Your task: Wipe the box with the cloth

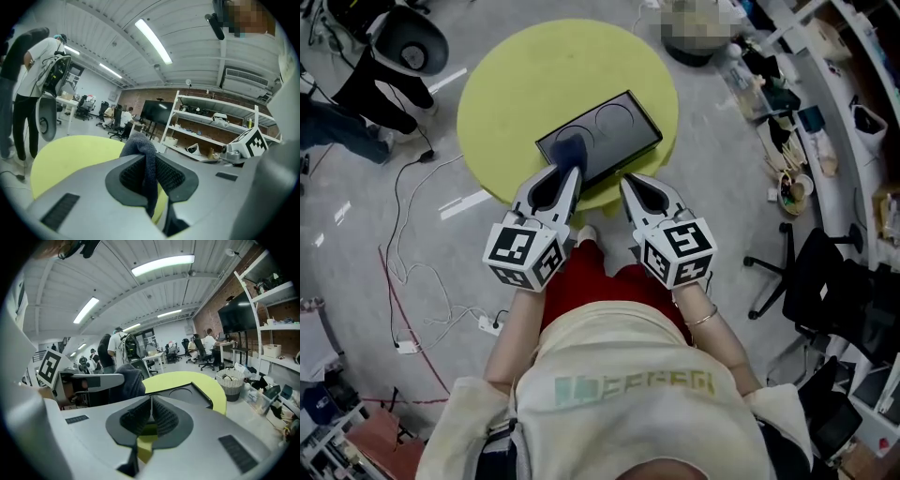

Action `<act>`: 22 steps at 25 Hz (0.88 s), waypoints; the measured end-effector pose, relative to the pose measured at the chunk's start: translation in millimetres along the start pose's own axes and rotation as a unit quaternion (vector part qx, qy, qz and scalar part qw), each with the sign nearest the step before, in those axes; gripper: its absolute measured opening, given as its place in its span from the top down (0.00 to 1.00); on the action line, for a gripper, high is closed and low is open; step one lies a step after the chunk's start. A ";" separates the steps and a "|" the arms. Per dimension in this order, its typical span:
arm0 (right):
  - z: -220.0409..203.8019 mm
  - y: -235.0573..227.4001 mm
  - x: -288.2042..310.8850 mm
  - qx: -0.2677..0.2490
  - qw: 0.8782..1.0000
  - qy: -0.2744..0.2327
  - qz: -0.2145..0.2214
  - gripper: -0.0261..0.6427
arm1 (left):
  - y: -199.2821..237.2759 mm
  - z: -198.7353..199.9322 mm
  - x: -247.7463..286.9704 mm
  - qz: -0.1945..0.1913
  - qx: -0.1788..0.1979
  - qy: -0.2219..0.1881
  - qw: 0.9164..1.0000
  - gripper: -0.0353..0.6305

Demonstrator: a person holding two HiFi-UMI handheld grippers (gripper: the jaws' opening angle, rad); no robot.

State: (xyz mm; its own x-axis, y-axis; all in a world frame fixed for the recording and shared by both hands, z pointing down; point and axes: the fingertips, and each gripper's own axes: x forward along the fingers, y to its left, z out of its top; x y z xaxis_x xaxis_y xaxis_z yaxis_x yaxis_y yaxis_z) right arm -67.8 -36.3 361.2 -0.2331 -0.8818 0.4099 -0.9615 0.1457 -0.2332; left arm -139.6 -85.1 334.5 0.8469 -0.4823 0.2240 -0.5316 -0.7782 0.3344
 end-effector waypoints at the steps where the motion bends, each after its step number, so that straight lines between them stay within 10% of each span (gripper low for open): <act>1: 2.4 -2.3 5.8 0.001 1.000 0.002 -0.004 0.90 | 6.2 3.6 4.3 -0.002 0.001 0.000 1.000 0.85; 22: 48.2 -113.9 84.7 -0.004 0.999 0.051 -0.003 0.90 | 78.4 49.3 142.9 0.021 0.016 0.047 0.999 0.85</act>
State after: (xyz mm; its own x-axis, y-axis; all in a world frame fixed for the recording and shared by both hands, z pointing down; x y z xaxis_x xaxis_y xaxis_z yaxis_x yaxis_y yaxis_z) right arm 28.9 -149.2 380.0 -0.2403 -0.8322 0.4997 -0.9639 0.1440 -0.2238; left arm -59.6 -234.9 347.6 0.8176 -0.4764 0.3233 -0.5653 -0.7706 0.2941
